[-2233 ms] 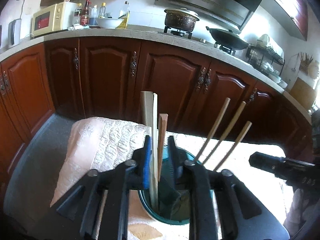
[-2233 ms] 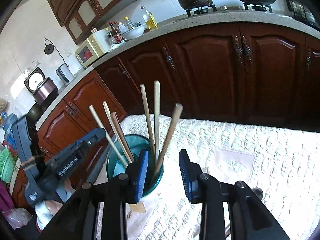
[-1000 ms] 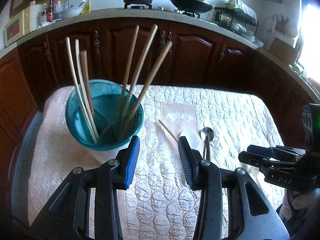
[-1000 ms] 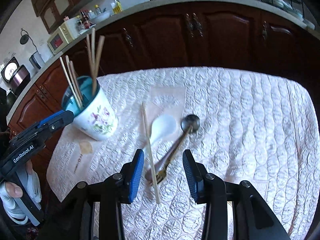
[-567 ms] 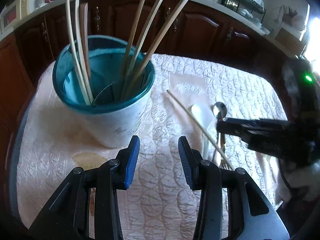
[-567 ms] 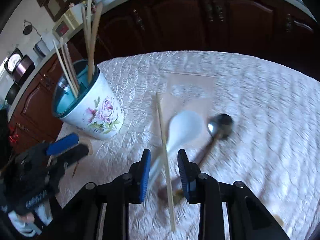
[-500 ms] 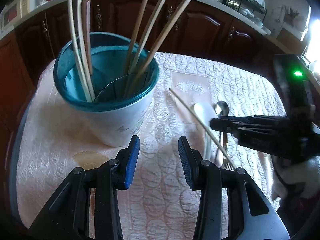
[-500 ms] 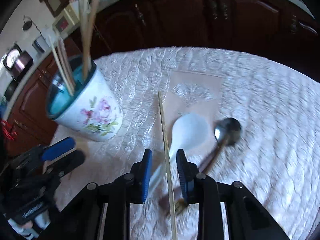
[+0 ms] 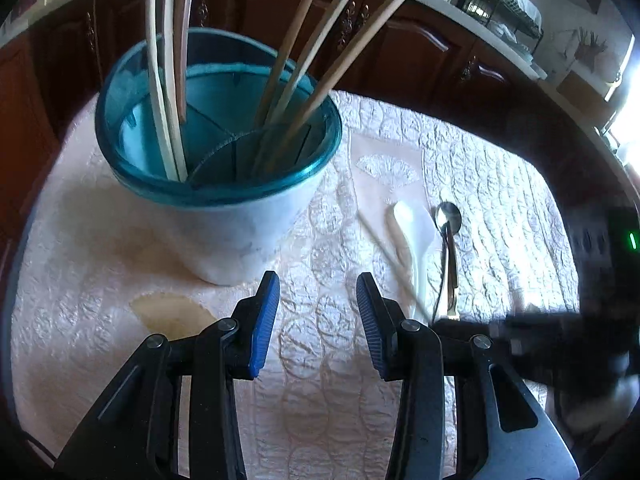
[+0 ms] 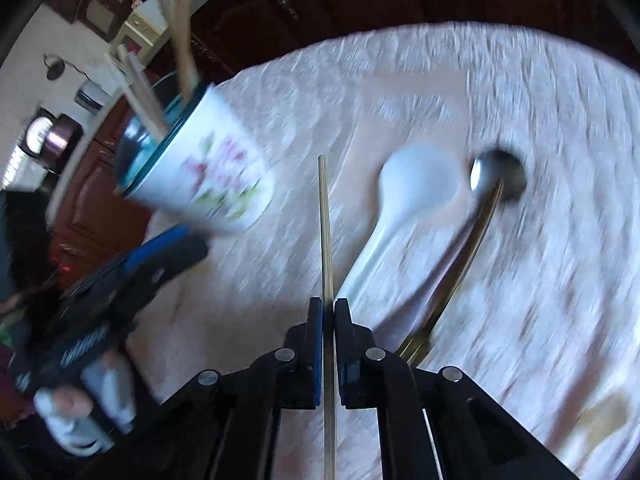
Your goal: Organize utensils
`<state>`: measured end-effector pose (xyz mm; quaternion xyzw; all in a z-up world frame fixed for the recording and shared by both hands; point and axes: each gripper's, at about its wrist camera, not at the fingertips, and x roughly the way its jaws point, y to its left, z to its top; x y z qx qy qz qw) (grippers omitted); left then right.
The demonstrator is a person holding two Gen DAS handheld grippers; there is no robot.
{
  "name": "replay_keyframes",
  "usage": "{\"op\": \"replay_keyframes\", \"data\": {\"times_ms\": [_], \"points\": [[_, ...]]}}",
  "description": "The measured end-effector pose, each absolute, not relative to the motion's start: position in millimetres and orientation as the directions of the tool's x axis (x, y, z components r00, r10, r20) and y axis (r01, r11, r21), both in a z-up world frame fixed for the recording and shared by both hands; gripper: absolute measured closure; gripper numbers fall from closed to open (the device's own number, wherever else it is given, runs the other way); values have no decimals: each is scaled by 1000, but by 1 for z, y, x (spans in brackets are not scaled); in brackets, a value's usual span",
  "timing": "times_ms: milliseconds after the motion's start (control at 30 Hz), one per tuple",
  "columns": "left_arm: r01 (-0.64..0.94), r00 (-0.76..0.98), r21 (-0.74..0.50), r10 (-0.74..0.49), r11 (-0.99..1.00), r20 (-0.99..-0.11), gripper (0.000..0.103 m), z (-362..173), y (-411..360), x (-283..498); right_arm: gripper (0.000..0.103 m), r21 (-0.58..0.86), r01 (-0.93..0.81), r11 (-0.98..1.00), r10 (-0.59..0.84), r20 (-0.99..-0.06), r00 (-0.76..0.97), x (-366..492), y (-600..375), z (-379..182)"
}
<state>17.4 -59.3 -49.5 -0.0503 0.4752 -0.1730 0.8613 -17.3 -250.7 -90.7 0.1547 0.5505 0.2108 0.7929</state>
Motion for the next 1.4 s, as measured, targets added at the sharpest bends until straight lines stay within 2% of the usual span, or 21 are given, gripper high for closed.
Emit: {"op": "replay_keyframes", "data": {"times_ms": [167, 233, 467, 533, 733, 867, 933, 967, 1000, 1100, 1133, 1200, 1400], "points": [[283, 455, -238, -348, 929, -819, 64, -56, -64, 12, 97, 609, -156, 778, 629, -753, 194, -52, -232, -112], [293, 446, -236, -350, 927, -824, 64, -58, -64, 11, 89, 598, -151, 787, 616, -750, 242, -54, -240, -105], [302, 366, -295, -396, 907, -842, 64, -71, -63, 8, 84, 560, -44, 827, 531, -753, 388, -15, -296, -85], [301, 341, -298, -394, 906, -854, 64, -77, -64, 8, 73, 573, -30, 819, 534, -744, 402, 1, -304, -82], [279, 297, -313, -392, 908, -871, 64, -92, -67, 13, 73, 548, 43, 835, 499, -789, 359, 41, -311, -100], [266, 284, -330, -400, 906, -871, 64, -97, -69, 19, 73, 583, 90, 808, 513, -770, 379, 62, -322, -110], [262, 282, -339, -408, 904, -869, 68, -98, -70, 23, 73, 600, 102, 793, 525, -760, 383, 70, -330, -114], [263, 283, -330, -399, 907, -872, 77, -100, -70, 24, 73, 610, 101, 786, 532, -750, 393, 73, -332, -115], [268, 289, -311, -384, 912, -877, 87, -101, -71, 25, 74, 620, 98, 778, 540, -740, 401, 76, -334, -115], [277, 291, -304, -381, 911, -877, 93, -102, -69, 25, 96, 604, 80, 793, 531, -750, 395, 82, -331, -114], [280, 290, -303, -381, 911, -878, 94, -101, -67, 25, 98, 600, 70, 797, 530, -750, 395, 89, -324, -114], [285, 295, -307, -388, 908, -873, 98, -96, -62, 24, 99, 600, 33, 799, 536, -737, 411, 83, -318, -101], [328, 372, -321, -434, 888, -821, 99, -49, -41, 13, 100, 554, -100, 826, 525, -695, 491, 47, -317, -47]]}}
